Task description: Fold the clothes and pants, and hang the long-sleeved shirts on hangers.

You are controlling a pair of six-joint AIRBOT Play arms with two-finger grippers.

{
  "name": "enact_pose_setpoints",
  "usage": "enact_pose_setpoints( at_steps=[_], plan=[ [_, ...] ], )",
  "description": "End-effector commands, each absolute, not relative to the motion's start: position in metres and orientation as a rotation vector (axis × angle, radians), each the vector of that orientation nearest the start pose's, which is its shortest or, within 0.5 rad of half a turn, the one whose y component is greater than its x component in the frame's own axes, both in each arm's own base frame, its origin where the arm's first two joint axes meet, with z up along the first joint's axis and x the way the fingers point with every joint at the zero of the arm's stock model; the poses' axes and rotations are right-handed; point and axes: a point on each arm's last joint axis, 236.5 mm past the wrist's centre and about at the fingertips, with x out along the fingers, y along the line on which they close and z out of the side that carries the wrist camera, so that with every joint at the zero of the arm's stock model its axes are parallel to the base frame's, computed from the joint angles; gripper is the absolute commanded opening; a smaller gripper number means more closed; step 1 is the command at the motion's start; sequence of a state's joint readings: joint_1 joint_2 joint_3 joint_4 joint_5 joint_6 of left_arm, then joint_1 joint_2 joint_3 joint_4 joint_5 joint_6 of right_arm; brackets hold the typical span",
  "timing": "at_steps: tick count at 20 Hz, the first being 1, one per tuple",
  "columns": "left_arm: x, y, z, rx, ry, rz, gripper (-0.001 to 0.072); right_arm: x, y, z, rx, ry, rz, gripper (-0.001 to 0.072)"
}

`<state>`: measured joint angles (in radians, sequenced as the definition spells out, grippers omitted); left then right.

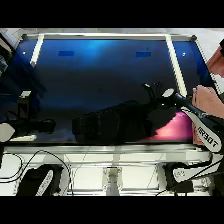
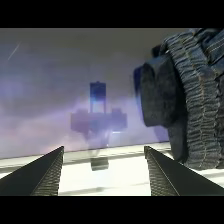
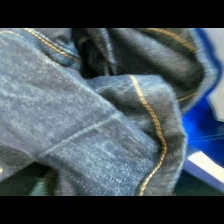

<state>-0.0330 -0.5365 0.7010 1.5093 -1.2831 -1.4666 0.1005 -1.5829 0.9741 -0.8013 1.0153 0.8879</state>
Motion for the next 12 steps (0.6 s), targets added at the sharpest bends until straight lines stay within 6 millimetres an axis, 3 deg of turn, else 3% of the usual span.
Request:
enact_pose_setpoints(
  at_steps=[1,3,6,8,10,12],
  plan=[
    [0.228,-0.021,0.052,0.062,1.103,-0.129,0.0581,0.341,0.194,-0.117,0.218,1.378,0.77,0.0379],
    [0.228,-0.021,0.052,0.063,1.103,-0.129,0.0581,0.339,0.204,-0.114,0.222,1.374,0.786,0.0015],
    [0.231,-0.021,0.053,0.063,1.092,-0.128,0.0581,0.346,0.21,-0.092,0.237,1.363,0.838,0.0011],
    [0.231,-0.021,0.053,0.063,1.092,-0.128,0.0581,0.364,0.207,-0.063,0.245,1.326,0.838,0.001],
    [0.231,-0.021,0.053,0.063,1.092,-0.128,0.0581,0.396,0.189,-0.025,0.251,1.241,0.773,0.0009],
    [0.231,-0.021,0.053,0.063,1.092,-0.128,0.0581,0.429,0.15,0.01,0.251,1.169,0.651,0.0009]
  ],
)
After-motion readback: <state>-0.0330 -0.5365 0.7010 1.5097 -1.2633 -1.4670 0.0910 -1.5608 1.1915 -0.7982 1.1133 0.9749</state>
